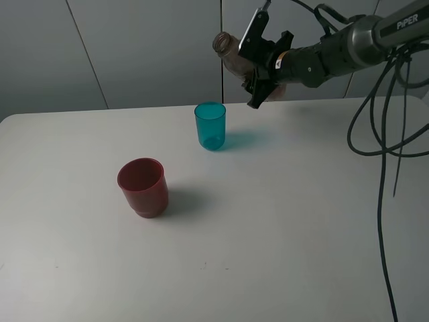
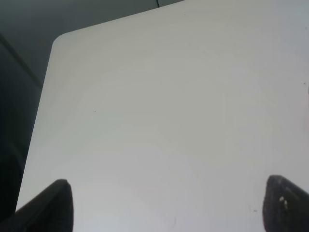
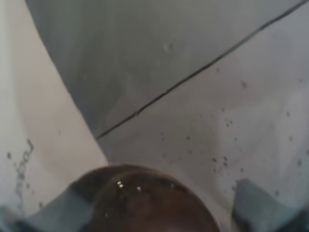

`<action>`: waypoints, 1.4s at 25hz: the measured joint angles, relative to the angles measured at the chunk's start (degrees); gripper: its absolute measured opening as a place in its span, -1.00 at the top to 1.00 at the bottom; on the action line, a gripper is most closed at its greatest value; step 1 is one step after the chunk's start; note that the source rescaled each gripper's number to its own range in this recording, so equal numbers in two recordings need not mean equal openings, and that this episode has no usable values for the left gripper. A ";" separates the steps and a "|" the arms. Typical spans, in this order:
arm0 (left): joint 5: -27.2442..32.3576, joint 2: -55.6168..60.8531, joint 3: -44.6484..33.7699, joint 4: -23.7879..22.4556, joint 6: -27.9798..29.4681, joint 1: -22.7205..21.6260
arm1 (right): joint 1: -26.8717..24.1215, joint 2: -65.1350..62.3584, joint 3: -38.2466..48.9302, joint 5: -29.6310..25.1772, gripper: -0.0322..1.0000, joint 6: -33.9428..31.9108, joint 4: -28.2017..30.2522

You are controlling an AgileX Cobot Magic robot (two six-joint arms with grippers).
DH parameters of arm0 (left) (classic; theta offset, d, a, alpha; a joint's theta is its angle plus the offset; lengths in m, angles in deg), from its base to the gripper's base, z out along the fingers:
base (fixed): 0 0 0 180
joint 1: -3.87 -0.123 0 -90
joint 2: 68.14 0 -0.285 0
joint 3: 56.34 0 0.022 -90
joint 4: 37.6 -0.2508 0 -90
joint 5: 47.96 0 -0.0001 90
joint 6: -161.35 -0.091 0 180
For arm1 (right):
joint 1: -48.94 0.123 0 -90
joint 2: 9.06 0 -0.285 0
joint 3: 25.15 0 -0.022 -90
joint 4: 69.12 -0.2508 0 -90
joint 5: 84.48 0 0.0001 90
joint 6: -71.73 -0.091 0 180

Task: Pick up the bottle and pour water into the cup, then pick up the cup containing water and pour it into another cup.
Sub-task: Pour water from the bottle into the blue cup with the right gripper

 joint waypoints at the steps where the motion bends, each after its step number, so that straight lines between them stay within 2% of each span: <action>1: 0.00 0.00 0.00 0.00 0.00 0.00 | 0.00 0.00 0.00 -0.13 0.93 0.14 0.04; 9: 0.00 0.00 0.00 0.00 0.00 0.00 | -0.10 1.09 -0.69 -4.04 0.93 5.62 -1.04; 20: 0.00 0.00 0.00 0.00 0.00 0.00 | -1.78 1.09 -1.02 -4.03 0.93 9.72 -1.28; 28: 0.00 0.00 0.00 0.00 0.00 0.00 | -1.78 1.09 -1.02 -3.90 0.93 18.97 -1.28; 35: 0.00 0.00 0.00 0.00 0.00 0.00 | -1.78 1.09 -1.02 -3.90 0.93 22.03 -1.28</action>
